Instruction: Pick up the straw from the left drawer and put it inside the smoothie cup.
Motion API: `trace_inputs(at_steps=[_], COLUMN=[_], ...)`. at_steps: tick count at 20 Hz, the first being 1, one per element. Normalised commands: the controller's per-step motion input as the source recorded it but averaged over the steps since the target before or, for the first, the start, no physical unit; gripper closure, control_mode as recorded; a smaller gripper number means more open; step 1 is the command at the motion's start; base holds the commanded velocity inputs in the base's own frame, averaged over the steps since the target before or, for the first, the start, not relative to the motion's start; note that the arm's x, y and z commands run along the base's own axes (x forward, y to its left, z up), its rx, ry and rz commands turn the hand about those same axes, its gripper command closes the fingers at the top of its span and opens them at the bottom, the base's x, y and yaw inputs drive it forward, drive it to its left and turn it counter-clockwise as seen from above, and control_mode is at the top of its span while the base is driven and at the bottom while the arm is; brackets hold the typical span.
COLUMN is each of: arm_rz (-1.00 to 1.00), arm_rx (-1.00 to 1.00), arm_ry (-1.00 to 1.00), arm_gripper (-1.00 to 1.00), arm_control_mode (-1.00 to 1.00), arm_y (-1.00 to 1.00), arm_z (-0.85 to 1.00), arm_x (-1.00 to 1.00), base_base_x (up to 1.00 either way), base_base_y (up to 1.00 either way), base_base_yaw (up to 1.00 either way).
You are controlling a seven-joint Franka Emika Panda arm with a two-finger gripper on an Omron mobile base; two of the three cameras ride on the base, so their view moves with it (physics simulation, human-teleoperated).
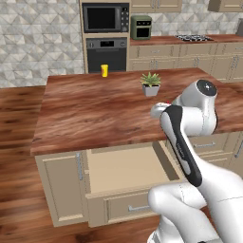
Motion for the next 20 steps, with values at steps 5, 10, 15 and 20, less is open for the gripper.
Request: trace_inputs(at_steps=[5, 10, 15, 20], arm_rz=[0.0, 0.0, 0.0, 0.01], arm_rx=[0.0, 0.0, 0.0, 0.0], arm_ry=[0.01, 0.0, 0.0, 0.0], arm_gripper=[1.0, 1.0, 1.0, 1.0], arm_control_mode=[-1.0, -1.0, -1.0, -1.0], arm_y=[-0.11, -0.15, -0.11, -0.03], arm_z=[0.01, 0.0, 0.0, 0.03], arm_x=[0.0, -0.01, -0.04, -0.33], base_base_x=[0.0, 0.0, 0.0, 0.0], base_base_y=[0.0, 0.0, 0.0, 0.0], base_base_yaw=[0.0, 0.0, 0.0, 0.0])
